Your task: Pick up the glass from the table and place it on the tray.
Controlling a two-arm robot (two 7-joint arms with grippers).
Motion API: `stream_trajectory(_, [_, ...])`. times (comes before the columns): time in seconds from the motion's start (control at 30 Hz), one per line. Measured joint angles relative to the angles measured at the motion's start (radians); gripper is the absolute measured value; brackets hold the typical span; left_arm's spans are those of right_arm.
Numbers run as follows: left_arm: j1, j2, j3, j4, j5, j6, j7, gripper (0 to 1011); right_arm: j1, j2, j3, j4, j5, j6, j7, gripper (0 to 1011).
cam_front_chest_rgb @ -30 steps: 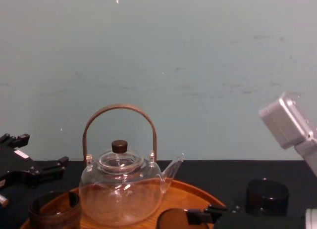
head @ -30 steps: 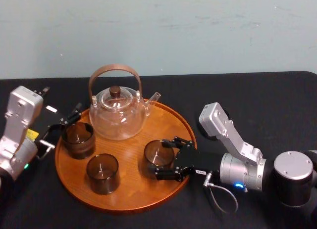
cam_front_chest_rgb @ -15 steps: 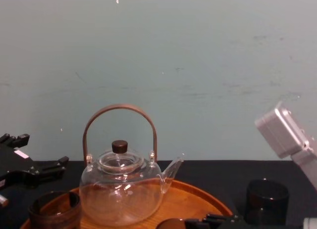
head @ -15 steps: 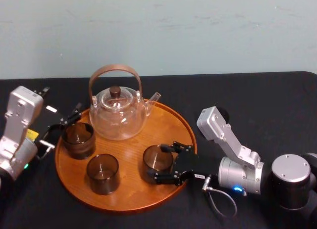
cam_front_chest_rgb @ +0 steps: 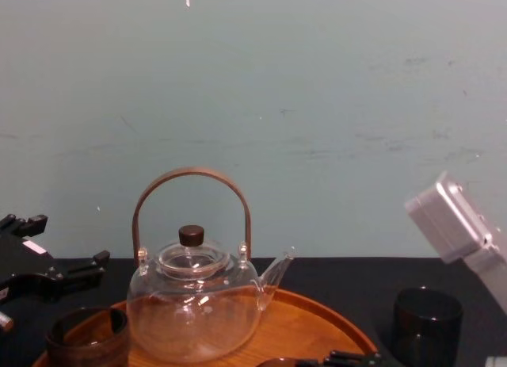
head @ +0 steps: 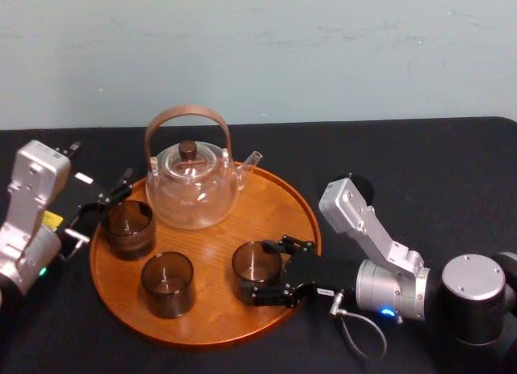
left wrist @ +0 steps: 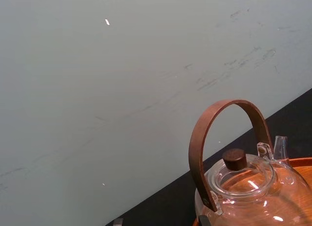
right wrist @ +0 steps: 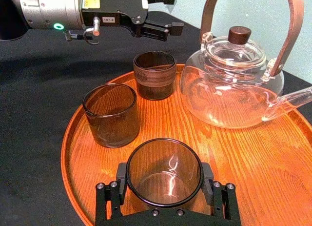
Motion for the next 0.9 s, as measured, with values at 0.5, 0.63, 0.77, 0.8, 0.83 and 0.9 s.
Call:
stream_trajectory(0.5, [0.0, 0.0, 0.0, 0.0, 0.0, 0.0, 0.0, 1001, -0.001, 0.002, -0.002, -0.003, -0.008, 0.003, -0.005, 904])
stream_trajectory(0.63, [0.0, 0.0, 0.0, 0.0, 0.0, 0.0, 0.0, 1001, -0.002, 0.002, -0.003, 0.0, -0.012, 0.009, -0.004, 959])
stream_trajectory(0.77, [0.0, 0.0, 0.0, 0.0, 0.0, 0.0, 0.0, 1001, -0.002, 0.002, -0.003, 0.0, -0.012, 0.009, -0.004, 1002])
stream_trajectory(0.8, [0.0, 0.0, 0.0, 0.0, 0.0, 0.0, 0.0, 1001, -0.002, 0.002, -0.003, 0.0, -0.012, 0.009, -0.004, 1002])
stream_trajectory(0.83, [0.0, 0.0, 0.0, 0.0, 0.0, 0.0, 0.0, 1001, -0.002, 0.002, -0.003, 0.0, -0.012, 0.009, -0.004, 1002])
stream_trajectory(0.9, [0.0, 0.0, 0.0, 0.0, 0.0, 0.0, 0.0, 1001, -0.002, 0.002, -0.003, 0.0, -0.011, 0.009, -0.004, 1002])
